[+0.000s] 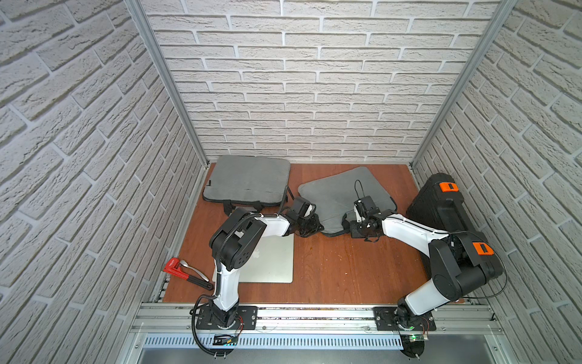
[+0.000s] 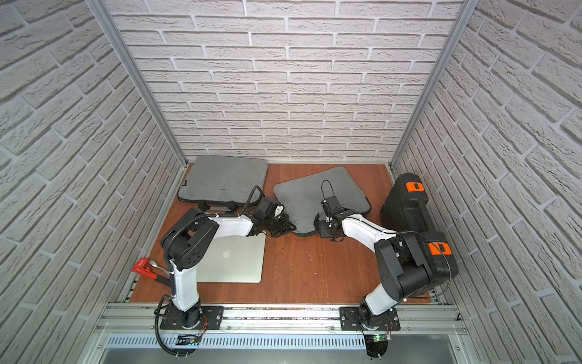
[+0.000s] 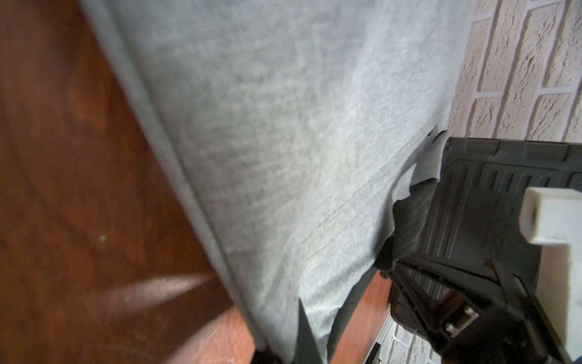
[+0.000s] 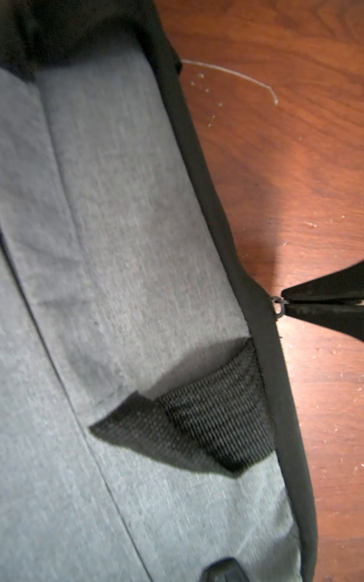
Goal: Open the zippered laptop bag and take out the laptop
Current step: Unzip the zipper on the zippered laptop bag.
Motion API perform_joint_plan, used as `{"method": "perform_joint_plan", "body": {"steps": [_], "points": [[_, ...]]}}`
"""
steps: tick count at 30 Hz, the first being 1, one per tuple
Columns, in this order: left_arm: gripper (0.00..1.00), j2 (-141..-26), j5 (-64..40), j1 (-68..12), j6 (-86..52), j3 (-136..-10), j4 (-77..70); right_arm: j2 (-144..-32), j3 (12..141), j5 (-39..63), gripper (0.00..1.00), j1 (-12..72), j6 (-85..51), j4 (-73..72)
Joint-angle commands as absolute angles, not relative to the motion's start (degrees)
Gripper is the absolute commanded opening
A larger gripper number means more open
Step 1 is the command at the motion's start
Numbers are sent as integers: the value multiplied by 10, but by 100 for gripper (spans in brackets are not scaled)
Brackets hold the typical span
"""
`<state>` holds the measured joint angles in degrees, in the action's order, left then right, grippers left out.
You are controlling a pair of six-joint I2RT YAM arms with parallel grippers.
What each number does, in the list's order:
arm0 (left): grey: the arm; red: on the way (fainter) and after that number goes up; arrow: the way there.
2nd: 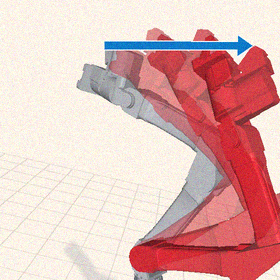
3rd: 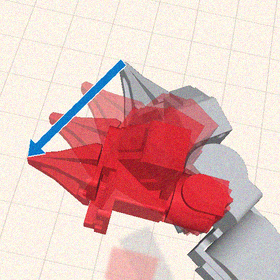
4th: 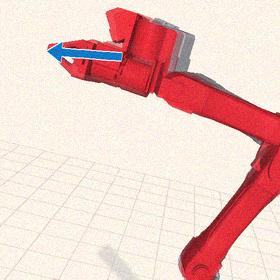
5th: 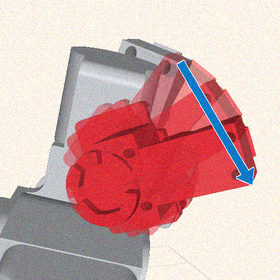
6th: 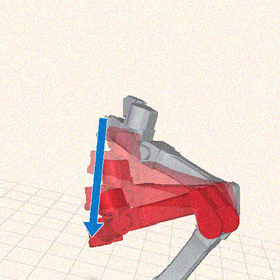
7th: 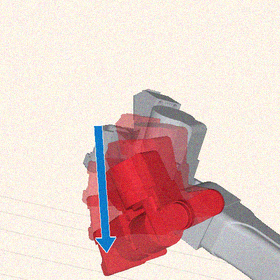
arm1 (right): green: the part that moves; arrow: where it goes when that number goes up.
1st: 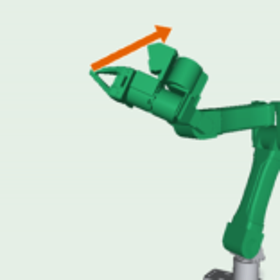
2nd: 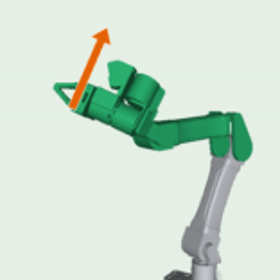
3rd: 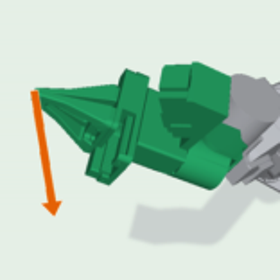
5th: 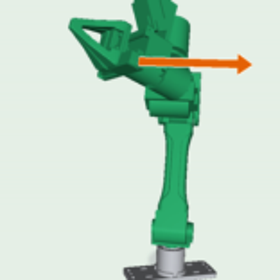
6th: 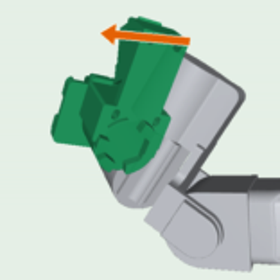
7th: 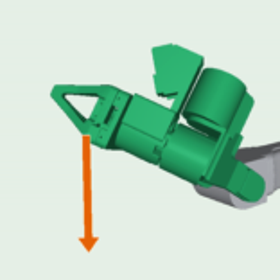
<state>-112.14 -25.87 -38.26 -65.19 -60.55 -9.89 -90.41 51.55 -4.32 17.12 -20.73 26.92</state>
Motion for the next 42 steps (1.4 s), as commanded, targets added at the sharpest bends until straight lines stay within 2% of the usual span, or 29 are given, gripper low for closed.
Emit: {"method": "perform_joint_plan", "body": {"steps": [1,19,42], "points": [[0,-1109,-215,-358,-647,-585,-59,-887,519,-125,5,140,-202,329],[0,-1087,-203,-348,-641,-568,-56,-898,537,-136,6,73,-161,325],[0,-1062,-191,-320,-618,-559,-34,-879,535,-173,6,28,-139,344]]}}
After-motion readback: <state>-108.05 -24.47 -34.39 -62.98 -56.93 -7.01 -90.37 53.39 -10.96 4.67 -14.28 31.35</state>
